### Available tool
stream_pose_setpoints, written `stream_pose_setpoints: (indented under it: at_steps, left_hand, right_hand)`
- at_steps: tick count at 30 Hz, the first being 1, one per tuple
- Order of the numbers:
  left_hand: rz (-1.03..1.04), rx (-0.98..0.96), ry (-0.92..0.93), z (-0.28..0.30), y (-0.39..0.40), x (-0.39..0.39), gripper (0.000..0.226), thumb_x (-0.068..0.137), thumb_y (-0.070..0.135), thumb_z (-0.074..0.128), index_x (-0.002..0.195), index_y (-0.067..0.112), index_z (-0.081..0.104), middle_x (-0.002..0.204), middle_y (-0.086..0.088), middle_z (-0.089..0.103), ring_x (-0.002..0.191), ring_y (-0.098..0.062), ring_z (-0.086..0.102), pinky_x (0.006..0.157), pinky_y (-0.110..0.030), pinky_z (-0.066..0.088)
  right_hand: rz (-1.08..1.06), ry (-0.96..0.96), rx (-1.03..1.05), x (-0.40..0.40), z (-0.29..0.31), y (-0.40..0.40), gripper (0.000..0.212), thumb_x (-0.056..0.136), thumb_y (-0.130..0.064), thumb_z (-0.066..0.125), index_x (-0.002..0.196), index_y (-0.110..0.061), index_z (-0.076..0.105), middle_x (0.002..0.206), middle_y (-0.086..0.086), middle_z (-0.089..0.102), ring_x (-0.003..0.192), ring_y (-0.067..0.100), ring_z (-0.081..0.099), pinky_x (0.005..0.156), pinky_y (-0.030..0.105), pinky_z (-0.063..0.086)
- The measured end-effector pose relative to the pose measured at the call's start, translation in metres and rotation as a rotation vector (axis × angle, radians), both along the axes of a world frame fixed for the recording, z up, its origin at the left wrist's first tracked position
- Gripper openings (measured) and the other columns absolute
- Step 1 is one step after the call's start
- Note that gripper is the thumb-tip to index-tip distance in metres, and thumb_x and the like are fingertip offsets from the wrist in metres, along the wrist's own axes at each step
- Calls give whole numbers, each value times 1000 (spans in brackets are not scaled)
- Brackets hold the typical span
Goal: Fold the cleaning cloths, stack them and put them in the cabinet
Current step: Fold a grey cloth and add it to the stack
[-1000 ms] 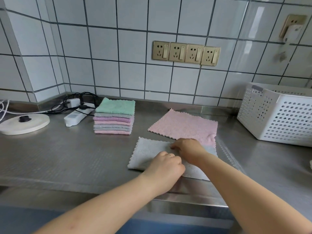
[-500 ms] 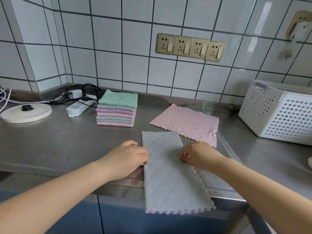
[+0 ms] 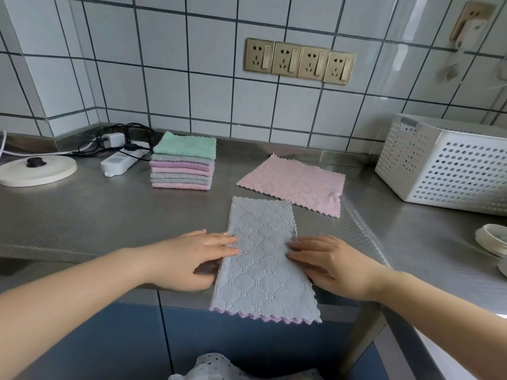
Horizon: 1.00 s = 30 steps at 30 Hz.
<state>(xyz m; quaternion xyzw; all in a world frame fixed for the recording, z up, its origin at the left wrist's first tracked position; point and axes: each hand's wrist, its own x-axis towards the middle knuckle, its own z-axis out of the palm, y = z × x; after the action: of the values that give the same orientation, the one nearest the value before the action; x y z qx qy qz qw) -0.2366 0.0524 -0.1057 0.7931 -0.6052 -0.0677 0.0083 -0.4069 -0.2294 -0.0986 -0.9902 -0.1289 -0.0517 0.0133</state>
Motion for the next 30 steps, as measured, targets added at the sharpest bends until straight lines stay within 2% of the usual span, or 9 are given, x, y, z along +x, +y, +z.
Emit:
stream_pose_setpoints:
  at_steps: [5, 9, 12, 15, 18, 20, 22, 27, 30]
  left_hand:
    - [-22, 60, -145, -4, -4, -16, 78, 84, 17, 39, 148, 38, 0, 149, 18, -18, 139, 1, -22, 111, -27, -21]
    - [19, -132, -10, -6, -14, -19, 64, 82, 17, 33, 143, 35, 32, 152, 18, 20, 138, 8, 11, 115, -22, -6]
    - [214, -353, 242, 7, -22, -22, 39, 91, 46, 36, 102, 23, 66, 105, 5, 69, 97, -10, 62, 93, -28, 44]
    - [374, -507, 408, 15, -31, -20, 41, 96, 40, 42, 64, 14, 45, 59, 0, 46, 55, -14, 43, 55, -27, 34]
    - [414, -659, 532, 17, -40, -16, 7, 96, 29, 48, 91, 25, 52, 72, 16, 52, 65, 2, 52, 56, -8, 36]
    - [446, -708, 628, 15, -47, -7, 47, 95, 24, 51, 136, 35, 29, 62, 22, 52, 59, 7, 53, 53, -4, 36]
    - [475, -704, 631, 13, -51, 1, 72, 94, 24, 53, 139, 44, -1, 51, 16, 48, 48, 0, 42, 48, -9, 32]
    - [521, -593, 518, 13, -60, 15, 40, 93, 21, 56, 133, 22, 52, 107, 3, 60, 100, -6, 53, 77, -8, 30]
    - [530, -551, 478, 14, -65, 17, 37, 92, 21, 57, 129, 18, 56, 120, -1, 59, 104, -4, 49, 84, -8, 26]
  right_hand:
    - [33, 68, -121, -18, -6, 2, 74, 79, -49, 41, 149, -34, 21, 157, -14, 12, 146, 4, 1, 117, 34, -2]
    - [97, -123, -67, -11, -14, 16, 56, 78, -31, 48, 133, -25, 50, 137, -4, 54, 127, 13, 49, 108, 34, 35]
    - [-110, -151, 275, -8, 1, 34, 19, 90, -20, 55, 102, -16, 69, 95, -3, 71, 86, 11, 64, 79, 26, 50]
    - [-370, -157, 567, 5, 10, 41, 35, 95, -32, 50, 69, -10, 58, 60, -2, 60, 52, 8, 53, 55, 22, 41]
    - [-521, -147, 683, 30, 16, 41, 39, 95, -34, 50, 62, -15, 44, 55, -4, 50, 47, 6, 43, 48, 19, 32]
    - [-614, -92, 686, 48, 16, 34, 39, 96, -36, 49, 63, -15, 39, 57, -3, 45, 51, 10, 40, 50, 25, 28]
    - [-677, -59, 695, 64, 14, 27, 40, 95, -36, 49, 63, -15, 37, 57, -1, 43, 51, 12, 40, 50, 27, 28]
    - [-774, 22, 675, 82, 10, 15, 39, 94, -36, 51, 64, -15, 37, 57, 0, 40, 51, 14, 37, 48, 27, 27]
    - [-797, 89, 643, 89, 11, 10, 38, 94, -36, 51, 66, -14, 39, 57, 0, 40, 51, 15, 38, 50, 26, 31]
